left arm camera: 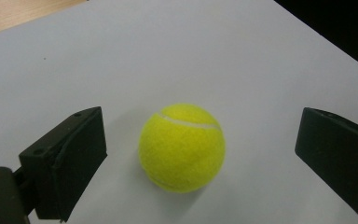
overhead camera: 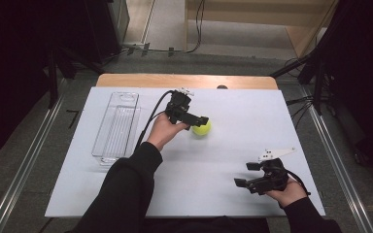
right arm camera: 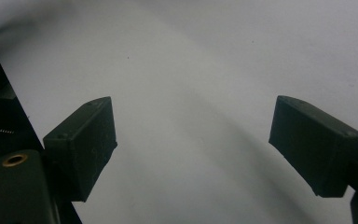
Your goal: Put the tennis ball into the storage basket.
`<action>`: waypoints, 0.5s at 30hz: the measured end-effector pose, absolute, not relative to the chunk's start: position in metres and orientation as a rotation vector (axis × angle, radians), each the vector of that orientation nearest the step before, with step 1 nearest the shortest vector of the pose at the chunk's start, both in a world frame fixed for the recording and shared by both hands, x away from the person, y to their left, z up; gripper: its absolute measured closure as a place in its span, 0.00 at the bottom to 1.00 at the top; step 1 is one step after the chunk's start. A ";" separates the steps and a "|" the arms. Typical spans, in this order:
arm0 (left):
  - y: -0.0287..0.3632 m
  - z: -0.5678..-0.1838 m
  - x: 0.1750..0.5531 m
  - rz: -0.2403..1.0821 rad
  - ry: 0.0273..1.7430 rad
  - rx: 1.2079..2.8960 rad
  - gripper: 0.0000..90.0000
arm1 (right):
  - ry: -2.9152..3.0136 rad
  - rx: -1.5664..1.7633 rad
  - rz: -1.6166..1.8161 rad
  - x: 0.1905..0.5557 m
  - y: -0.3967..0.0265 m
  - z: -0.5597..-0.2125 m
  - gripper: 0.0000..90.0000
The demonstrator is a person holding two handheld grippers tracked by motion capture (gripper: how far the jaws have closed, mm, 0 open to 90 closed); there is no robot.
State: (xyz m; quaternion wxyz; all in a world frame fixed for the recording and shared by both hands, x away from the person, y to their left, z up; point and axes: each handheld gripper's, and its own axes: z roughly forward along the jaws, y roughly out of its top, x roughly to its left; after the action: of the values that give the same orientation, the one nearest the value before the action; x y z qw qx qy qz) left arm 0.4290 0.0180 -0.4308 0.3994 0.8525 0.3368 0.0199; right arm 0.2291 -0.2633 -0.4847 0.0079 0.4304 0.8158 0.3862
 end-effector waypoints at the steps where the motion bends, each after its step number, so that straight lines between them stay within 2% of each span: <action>1: 0.018 -0.431 0.429 0.050 0.852 2.157 0.03 | 2.550 1.345 1.207 0.229 -0.263 -0.485 0.14; 15: -0.001 -0.433 0.437 0.043 0.857 2.146 0.03 | 2.550 1.344 1.212 0.229 -0.264 -0.485 0.14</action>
State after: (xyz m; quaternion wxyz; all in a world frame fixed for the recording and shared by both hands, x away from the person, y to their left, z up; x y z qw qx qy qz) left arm 0.4374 -0.0007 -0.4332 0.4032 0.8498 0.3391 0.0169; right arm 0.2291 -0.2637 -0.4848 0.0075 0.4297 0.8155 0.3876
